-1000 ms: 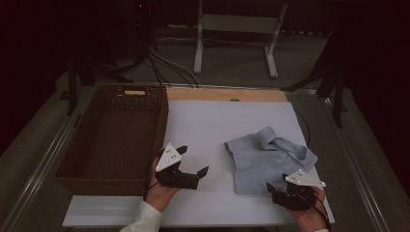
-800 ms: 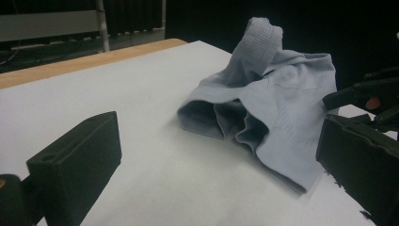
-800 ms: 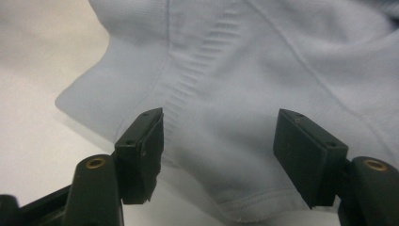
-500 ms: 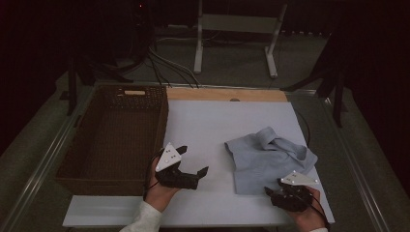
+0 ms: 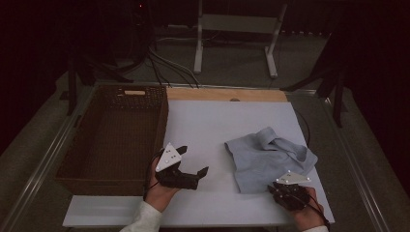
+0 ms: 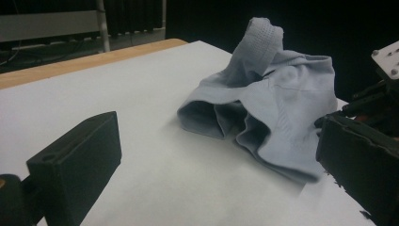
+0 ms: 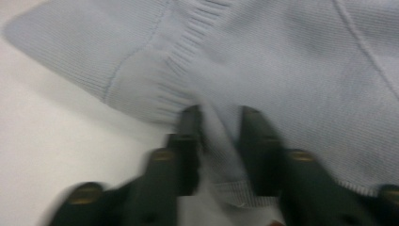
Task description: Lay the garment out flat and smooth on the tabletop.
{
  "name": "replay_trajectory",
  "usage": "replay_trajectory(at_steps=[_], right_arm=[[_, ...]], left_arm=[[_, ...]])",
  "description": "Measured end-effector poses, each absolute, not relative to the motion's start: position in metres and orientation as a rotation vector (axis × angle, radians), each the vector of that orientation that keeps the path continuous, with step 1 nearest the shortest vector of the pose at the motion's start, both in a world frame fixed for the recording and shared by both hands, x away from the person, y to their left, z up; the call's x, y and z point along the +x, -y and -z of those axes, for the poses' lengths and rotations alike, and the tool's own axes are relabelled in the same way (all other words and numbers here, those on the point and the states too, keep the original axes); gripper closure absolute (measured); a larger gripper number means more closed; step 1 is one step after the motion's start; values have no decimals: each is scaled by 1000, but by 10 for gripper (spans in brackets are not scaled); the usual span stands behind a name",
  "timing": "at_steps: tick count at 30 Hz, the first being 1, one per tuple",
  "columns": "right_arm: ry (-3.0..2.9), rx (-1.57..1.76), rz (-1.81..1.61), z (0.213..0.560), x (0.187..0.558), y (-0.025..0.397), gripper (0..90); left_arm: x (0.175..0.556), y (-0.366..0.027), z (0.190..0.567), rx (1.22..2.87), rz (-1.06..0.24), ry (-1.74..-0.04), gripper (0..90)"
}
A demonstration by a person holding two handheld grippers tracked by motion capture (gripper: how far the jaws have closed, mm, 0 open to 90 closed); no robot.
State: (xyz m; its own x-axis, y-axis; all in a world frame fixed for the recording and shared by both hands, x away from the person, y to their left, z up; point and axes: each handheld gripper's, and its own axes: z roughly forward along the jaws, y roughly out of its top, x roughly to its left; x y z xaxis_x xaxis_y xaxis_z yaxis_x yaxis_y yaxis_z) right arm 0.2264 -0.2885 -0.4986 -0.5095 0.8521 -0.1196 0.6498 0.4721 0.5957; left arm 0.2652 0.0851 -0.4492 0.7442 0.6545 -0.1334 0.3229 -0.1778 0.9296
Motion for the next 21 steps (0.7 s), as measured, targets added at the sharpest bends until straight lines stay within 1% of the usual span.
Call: replay_trajectory(at_steps=[2, 12, 14, 18, 19, 21], right_arm=[[-2304, 1263, -671, 497, 229, 289, 850], [-2175, 1396, -628, 493, 238, 315, 852], [-2098, 1471, -635, 491, 241, 330, 852], [-2024, 1527, -622, 488, 244, 342, 846], [-2024, 1532, -632, 487, 244, 343, 825], [-2011, 1524, -653, 486, 243, 342, 676]], left_arm=[[265, -85, 449, 1780, -354, -768, 11], [265, -86, 450, 1777, -354, -771, 10], [265, -85, 450, 1779, -353, -770, 11], [265, -84, 451, 1783, -352, -770, 10], [266, -84, 451, 1783, -352, -770, 10], [266, -85, 451, 1781, -352, -771, 11]])
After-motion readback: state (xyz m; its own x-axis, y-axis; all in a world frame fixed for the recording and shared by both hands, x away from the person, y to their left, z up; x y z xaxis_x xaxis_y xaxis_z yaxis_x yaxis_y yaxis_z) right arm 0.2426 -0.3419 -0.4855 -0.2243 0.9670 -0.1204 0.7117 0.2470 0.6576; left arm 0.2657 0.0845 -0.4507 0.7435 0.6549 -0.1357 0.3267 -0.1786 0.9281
